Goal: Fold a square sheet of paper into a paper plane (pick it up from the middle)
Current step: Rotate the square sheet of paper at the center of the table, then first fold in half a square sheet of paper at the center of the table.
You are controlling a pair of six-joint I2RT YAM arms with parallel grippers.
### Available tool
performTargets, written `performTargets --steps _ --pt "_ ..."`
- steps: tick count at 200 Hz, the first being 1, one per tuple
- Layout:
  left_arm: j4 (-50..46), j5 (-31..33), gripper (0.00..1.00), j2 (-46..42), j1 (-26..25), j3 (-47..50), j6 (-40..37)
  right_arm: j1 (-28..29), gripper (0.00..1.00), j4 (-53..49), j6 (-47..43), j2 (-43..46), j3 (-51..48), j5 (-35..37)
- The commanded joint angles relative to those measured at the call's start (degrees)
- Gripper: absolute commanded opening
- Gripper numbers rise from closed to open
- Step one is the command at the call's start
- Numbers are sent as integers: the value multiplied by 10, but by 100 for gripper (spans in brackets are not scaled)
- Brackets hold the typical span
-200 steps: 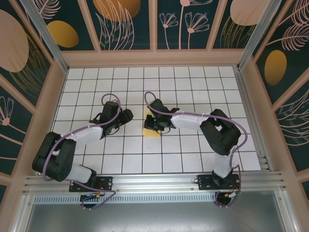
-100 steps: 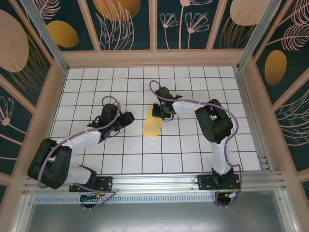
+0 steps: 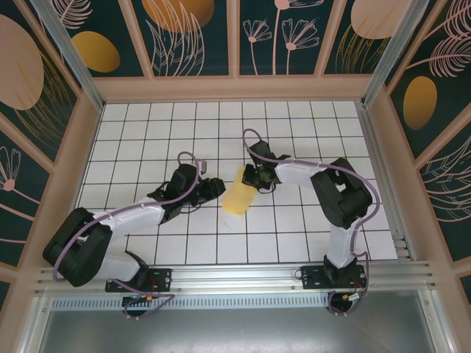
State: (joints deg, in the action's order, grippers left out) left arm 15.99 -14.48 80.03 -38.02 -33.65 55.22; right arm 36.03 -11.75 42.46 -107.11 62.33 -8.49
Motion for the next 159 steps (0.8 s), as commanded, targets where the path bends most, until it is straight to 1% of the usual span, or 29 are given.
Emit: performTargets --steps 1,34,80,104,120,159 --pt "31 -4 29 42 -31 -20 27 -2 17 22 34 32 -19 -8" --pt "35 2 24 91 -76 -37 38 -3 17 48 15 43 -35 -34" --pt "38 6 20 135 -106 -36 53 -5 17 86 -31 92 -71 -62" --pt "34 7 18 148 -112 -36 58 -13 17 99 -57 117 -103 -89" --pt "28 11 17 152 -113 -37 59 -17 15 107 -74 128 -124 -104" --pt "15 15 15 160 -113 -38 59 -16 10 124 -96 124 -153 -146"
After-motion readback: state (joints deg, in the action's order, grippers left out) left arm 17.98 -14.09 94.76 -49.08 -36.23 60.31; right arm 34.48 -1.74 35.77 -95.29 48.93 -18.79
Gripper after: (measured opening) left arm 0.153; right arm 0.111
